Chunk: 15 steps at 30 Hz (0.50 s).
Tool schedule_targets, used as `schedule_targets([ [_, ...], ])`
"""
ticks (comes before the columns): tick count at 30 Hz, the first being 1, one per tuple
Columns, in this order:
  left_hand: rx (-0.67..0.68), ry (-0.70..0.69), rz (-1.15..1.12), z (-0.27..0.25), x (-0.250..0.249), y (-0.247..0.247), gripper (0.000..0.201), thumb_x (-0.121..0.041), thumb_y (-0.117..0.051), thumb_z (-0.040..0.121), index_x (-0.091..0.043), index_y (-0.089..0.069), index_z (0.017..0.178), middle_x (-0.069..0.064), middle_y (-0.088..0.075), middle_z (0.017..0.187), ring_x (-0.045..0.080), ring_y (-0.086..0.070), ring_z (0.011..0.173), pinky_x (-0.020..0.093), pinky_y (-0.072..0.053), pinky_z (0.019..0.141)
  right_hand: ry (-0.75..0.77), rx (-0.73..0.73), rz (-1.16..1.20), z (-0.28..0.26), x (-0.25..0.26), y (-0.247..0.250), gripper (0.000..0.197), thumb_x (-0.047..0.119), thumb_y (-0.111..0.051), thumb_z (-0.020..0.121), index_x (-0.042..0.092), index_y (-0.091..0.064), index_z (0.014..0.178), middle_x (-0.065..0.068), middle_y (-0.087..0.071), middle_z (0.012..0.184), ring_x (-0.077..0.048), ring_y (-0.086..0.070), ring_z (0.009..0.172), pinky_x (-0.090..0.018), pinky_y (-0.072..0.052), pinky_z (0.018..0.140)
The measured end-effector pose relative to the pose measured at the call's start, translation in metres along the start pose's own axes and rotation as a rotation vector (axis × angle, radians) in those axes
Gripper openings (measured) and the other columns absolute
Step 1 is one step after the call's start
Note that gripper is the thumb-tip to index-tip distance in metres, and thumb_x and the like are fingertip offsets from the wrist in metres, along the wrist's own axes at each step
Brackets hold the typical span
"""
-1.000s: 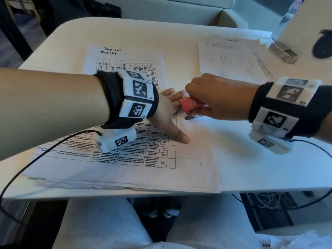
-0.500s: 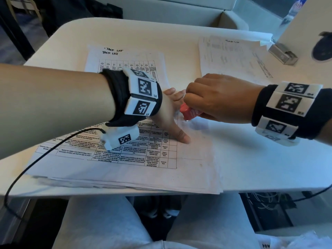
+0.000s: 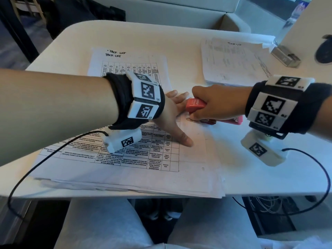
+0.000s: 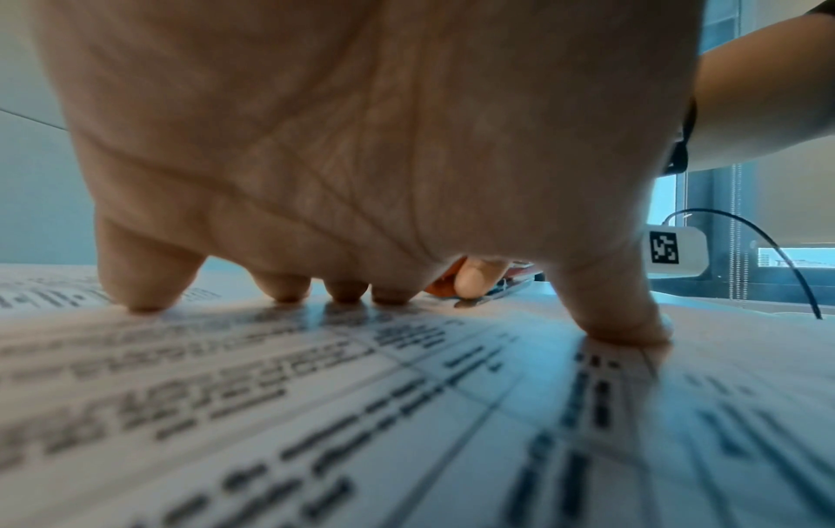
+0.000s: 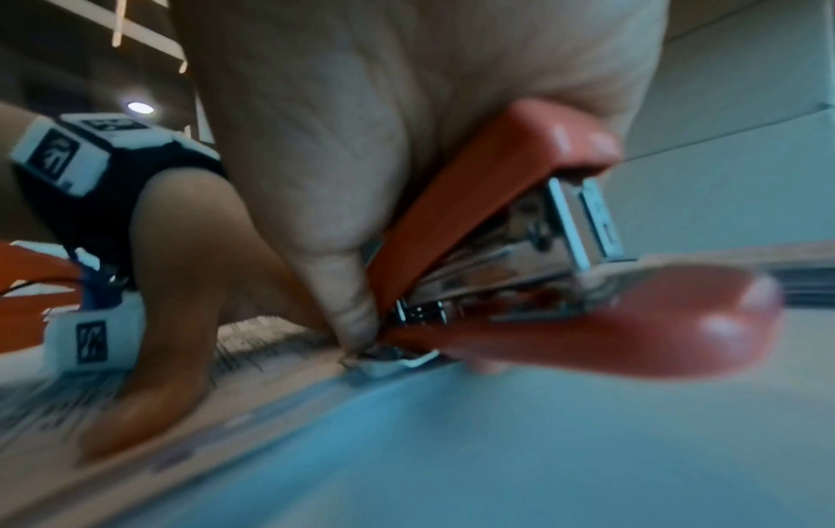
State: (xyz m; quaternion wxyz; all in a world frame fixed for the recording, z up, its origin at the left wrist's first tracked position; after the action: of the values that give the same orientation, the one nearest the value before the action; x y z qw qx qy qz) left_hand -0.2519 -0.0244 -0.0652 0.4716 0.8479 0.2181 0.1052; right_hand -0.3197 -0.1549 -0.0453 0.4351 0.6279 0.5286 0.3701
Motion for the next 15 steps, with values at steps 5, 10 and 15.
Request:
schedule_targets([
  [5,-0.002,0.0,-0.003,0.0,-0.001,0.0,0.119,-0.084,-0.048,0.067,-0.033,0.024,0.147,-0.004,0.029,0.157,0.018,0.025,0.144,0.045,0.008,0.113,-0.107,0.105,0.079,0.007,0.005,0.008,0.034,0.046,-0.064,0.085,0.017,-0.05,0.1,-0.002,-0.06,0.088,-0.014,-0.056,0.066,-0.025,-0.04,0.056],
  [10,0.001,0.01,0.004,0.0,0.0,0.0,0.123,-0.086,-0.046,0.065,-0.03,0.025,0.148,-0.006,0.029,0.156,0.018,0.023,0.145,0.046,0.007,0.115,-0.185,0.249,0.237,0.012,0.004,0.013,0.043,0.04,-0.063,0.087,0.002,-0.06,0.107,-0.021,-0.07,0.096,-0.027,-0.065,0.068,-0.029,-0.05,0.062],
  [15,0.006,0.013,-0.005,0.002,0.002,-0.001,0.126,-0.087,-0.047,0.063,-0.029,0.025,0.148,-0.007,0.03,0.156,0.018,0.024,0.145,0.046,0.008,0.115,-0.167,0.256,0.225,0.009,0.002,0.015,0.039,0.04,-0.063,0.088,0.005,-0.059,0.105,-0.019,-0.07,0.094,-0.027,-0.066,0.066,-0.028,-0.051,0.059],
])
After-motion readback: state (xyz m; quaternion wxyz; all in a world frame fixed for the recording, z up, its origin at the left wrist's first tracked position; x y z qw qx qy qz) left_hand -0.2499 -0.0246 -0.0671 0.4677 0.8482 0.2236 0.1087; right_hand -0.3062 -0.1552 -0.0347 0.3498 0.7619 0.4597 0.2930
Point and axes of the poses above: each hand's wrist, its own z-axis towards the middle knuckle, its own y-axis out of the back of the hand, x = y × z, the point moved 1 cm from there along z, towards the middle knuckle
